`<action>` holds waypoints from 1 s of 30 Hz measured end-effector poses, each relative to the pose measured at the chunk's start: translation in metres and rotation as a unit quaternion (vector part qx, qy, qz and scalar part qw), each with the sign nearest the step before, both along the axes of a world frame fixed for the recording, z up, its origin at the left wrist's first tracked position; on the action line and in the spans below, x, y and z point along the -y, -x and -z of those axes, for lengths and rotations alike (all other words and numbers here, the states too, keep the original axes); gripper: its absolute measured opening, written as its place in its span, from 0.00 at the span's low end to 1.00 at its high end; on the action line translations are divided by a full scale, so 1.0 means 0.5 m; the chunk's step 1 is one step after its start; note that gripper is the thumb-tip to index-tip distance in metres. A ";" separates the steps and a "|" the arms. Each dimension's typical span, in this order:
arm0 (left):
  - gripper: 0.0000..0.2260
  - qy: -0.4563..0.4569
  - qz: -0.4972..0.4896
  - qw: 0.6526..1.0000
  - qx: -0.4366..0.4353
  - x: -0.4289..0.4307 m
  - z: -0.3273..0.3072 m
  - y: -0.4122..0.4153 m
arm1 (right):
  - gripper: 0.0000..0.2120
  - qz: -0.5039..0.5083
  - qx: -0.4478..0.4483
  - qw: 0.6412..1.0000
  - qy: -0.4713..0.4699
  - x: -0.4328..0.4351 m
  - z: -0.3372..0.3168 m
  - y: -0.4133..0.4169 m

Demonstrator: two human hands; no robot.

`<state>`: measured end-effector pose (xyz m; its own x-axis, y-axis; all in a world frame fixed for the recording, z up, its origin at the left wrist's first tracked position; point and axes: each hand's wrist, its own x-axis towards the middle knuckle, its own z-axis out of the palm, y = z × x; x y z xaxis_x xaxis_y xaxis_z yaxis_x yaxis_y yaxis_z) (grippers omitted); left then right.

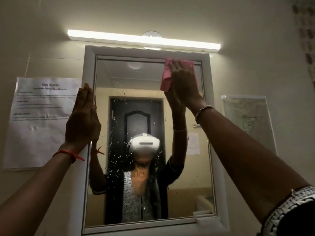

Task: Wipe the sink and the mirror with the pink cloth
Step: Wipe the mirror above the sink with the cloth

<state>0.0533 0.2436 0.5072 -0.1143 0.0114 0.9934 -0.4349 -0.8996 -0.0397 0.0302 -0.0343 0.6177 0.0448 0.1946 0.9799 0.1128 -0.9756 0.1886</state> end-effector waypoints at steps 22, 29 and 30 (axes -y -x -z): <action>0.22 0.022 0.085 0.996 0.003 0.002 0.001 -0.002 | 0.16 -0.112 0.048 0.944 -0.306 -0.232 -0.007 0.025; 0.22 0.029 0.080 0.996 0.009 0.004 0.001 -0.002 | 0.16 -0.103 0.034 0.979 -0.172 -0.334 -0.001 0.035; 0.22 0.031 0.076 0.997 0.011 0.004 0.002 -0.002 | 0.16 -0.105 0.035 0.983 -0.146 -0.345 0.004 0.036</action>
<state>0.0542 0.2417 0.5064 -0.1288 0.0907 0.9875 -0.5661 -0.8243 0.0019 0.0120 0.1380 0.6158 -0.0364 -0.0980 0.9945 0.3135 -0.9461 -0.0818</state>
